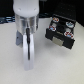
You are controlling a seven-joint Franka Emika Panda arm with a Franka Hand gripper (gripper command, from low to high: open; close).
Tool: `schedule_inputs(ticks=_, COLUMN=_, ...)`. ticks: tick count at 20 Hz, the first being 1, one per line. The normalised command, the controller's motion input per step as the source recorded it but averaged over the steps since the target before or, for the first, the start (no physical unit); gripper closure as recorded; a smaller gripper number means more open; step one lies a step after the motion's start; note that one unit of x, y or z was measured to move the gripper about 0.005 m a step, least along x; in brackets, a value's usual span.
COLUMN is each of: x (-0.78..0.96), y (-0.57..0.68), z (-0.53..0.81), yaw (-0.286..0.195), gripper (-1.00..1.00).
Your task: Open the kcup holder, insert the kcup into the holder, and close the kcup holder
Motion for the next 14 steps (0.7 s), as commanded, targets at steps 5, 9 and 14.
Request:
schedule_inputs(ticks=5, x=0.07, y=-0.06, z=-0.16, yaw=-0.197, gripper=-1.00)
schedule_inputs(ticks=9, x=0.04, y=0.00, z=-0.02, yaw=-0.059, gripper=1.00)
schedule_inputs(ticks=14, x=0.02, y=0.02, z=0.01, yaw=-0.010, gripper=1.00)
